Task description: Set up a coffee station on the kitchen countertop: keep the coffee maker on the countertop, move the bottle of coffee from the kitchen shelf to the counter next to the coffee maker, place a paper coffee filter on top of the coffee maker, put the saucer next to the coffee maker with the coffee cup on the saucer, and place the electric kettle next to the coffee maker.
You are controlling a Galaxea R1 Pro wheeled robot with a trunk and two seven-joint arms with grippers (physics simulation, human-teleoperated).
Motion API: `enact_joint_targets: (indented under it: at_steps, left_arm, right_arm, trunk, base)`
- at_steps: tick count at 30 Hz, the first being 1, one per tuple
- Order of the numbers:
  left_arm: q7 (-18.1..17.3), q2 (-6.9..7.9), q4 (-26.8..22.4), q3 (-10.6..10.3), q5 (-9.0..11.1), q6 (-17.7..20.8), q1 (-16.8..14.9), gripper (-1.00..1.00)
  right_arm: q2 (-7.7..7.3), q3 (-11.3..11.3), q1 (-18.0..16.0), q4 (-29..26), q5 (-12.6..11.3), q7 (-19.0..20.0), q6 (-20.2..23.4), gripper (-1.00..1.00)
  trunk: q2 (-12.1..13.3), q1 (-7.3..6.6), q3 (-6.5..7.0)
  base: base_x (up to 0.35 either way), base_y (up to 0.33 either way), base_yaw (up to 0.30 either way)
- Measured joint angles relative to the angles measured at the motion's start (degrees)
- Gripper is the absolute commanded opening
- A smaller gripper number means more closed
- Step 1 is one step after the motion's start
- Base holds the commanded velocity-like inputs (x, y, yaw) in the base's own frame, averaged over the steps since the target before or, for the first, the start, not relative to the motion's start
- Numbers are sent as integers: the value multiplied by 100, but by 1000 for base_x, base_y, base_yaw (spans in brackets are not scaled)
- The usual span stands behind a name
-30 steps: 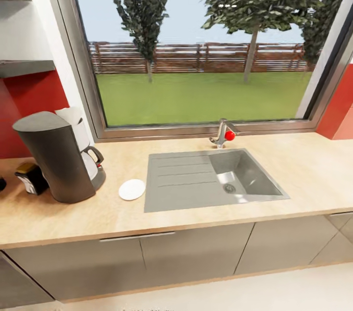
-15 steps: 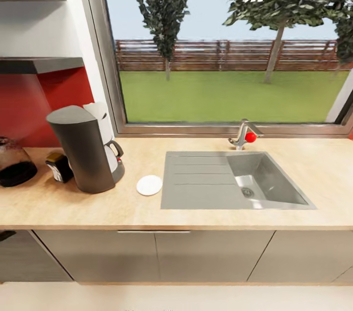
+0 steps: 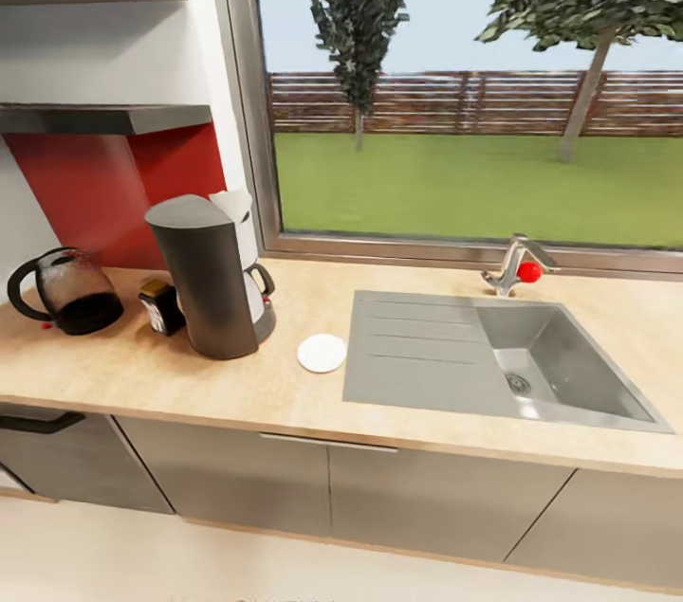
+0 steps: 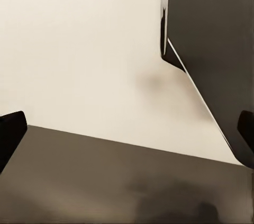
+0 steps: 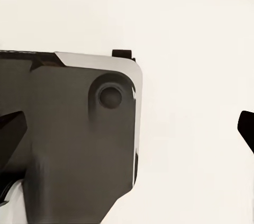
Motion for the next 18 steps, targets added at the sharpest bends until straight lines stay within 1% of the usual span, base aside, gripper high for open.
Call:
enact_joint_targets:
  at_steps: [8, 12, 14, 16, 18]
  left_arm:
    - [6, 13, -25, 9, 19, 0, -10, 100]
    - [26, 51, -25, 14, 22, 19, -20, 100]
    - [55, 55, -23, 13, 11, 47, -23, 100]
    - [58, 61, -19, 6, -10, 74, -25, 100]
    - [57, 69, -16, 5, -11, 82, -25, 100]
  right_arm:
    - [4, -1, 0, -7, -3, 3, -8, 100]
    - [4, 11, 0, -12, 9, 7, -8, 100]
    - [4, 62, 0, -15, 52, 8, -9, 100]
    - [4, 235, 0, -17, 175, 12, -9, 100]
    - [9, 353, 0, -14, 250, 11, -9, 100]
  trunk:
    - [0, 0, -16]
    - [0, 0, -17]
    - [0, 0, -17]
    - [0, 0, -17]
    - [0, 0, -17]
  base:
    - [0, 0, 256]
    - [0, 0, 88]
    - [0, 0, 31]
    - [0, 0, 14]
    - [0, 0, 7]
